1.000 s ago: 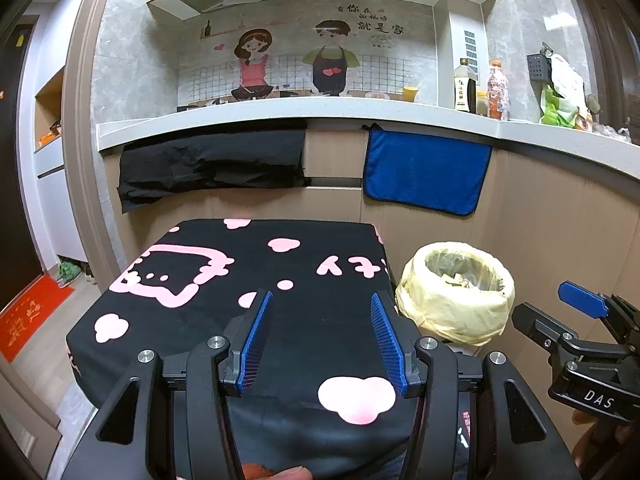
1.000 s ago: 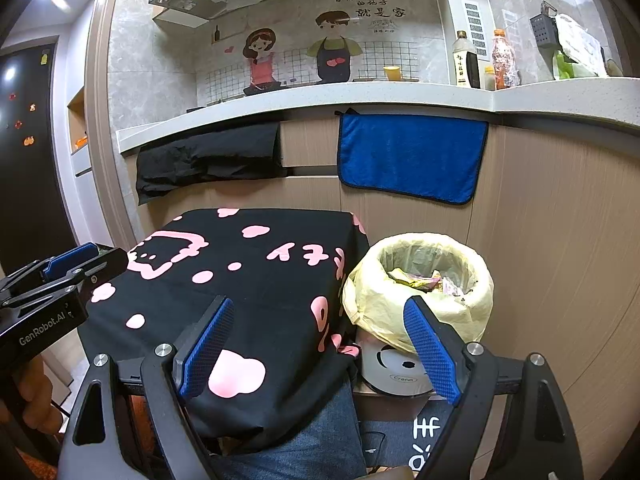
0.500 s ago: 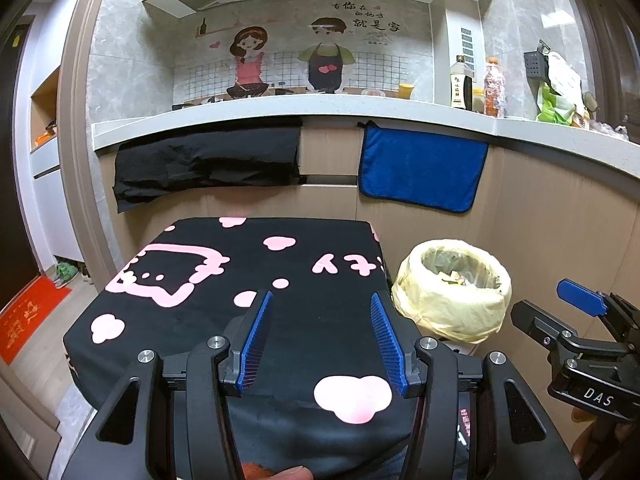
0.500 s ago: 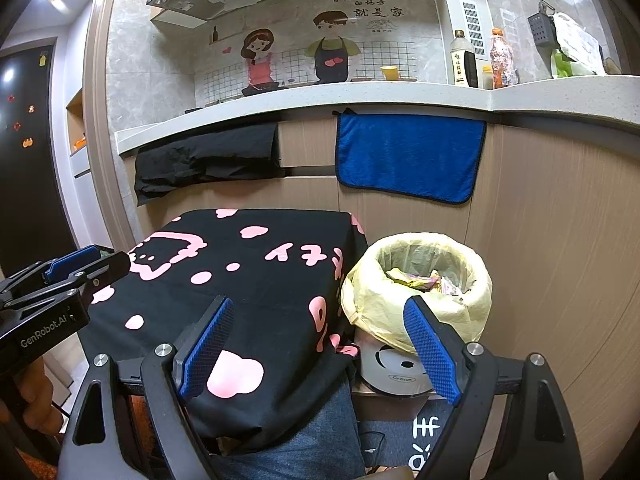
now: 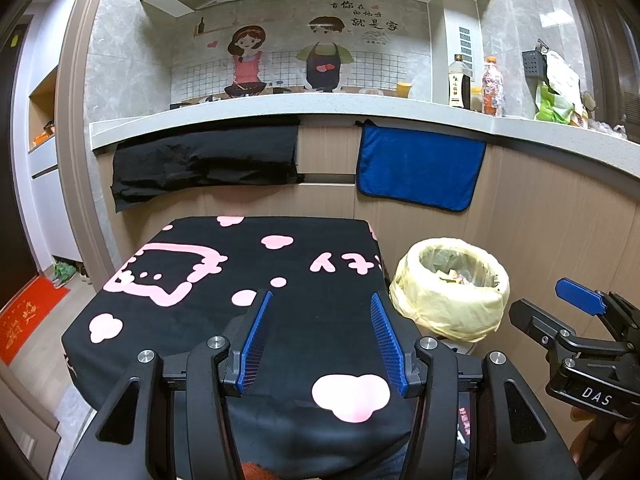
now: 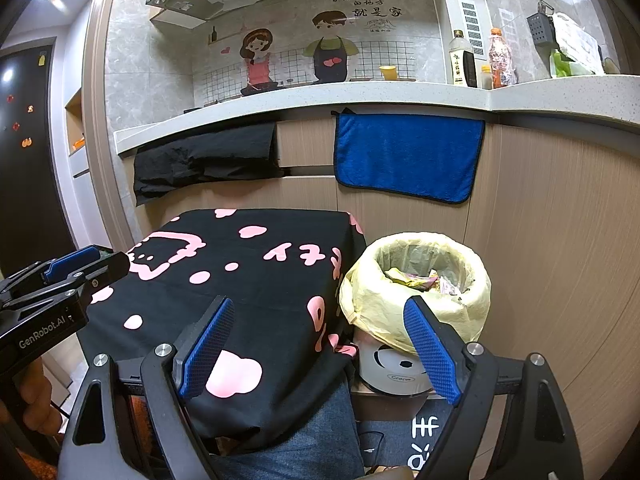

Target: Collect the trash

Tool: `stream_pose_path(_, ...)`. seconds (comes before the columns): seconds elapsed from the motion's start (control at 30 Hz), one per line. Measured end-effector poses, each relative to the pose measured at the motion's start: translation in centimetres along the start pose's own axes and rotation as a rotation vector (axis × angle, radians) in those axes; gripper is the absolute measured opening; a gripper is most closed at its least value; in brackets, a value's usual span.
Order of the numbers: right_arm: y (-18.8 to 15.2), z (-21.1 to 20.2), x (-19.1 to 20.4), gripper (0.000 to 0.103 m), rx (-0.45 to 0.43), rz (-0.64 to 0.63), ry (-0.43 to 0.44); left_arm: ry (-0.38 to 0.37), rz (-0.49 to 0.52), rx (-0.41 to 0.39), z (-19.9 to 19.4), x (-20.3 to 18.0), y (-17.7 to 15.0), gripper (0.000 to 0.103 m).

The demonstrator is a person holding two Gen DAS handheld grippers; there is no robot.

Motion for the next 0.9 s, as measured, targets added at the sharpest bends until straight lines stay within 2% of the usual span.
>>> stream_pose_path(0.67, 0.0, -0.1, -0.4, 0.085, -0.001, 0.006, -0.004, -0.027, 0.011, 0.022, 0.5, -0.4, -0.5, 0.052)
stream_pose_path(0.9, -0.2, -0.2, -0.9, 0.085, 0.001, 0.008, -0.019, -0.058, 0.012, 0.028, 1.1, 0.3, -0.3, 0.052)
Point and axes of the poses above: each gripper's, at about its wrist camera, not at the fingertips, and z roughly the way its jaws point, x to its left, y to its top, the point moved 6 cm from there along z, roughly the way its jaws point, and after that the axes turned 4 degrees about x, right-handed, at the moved point
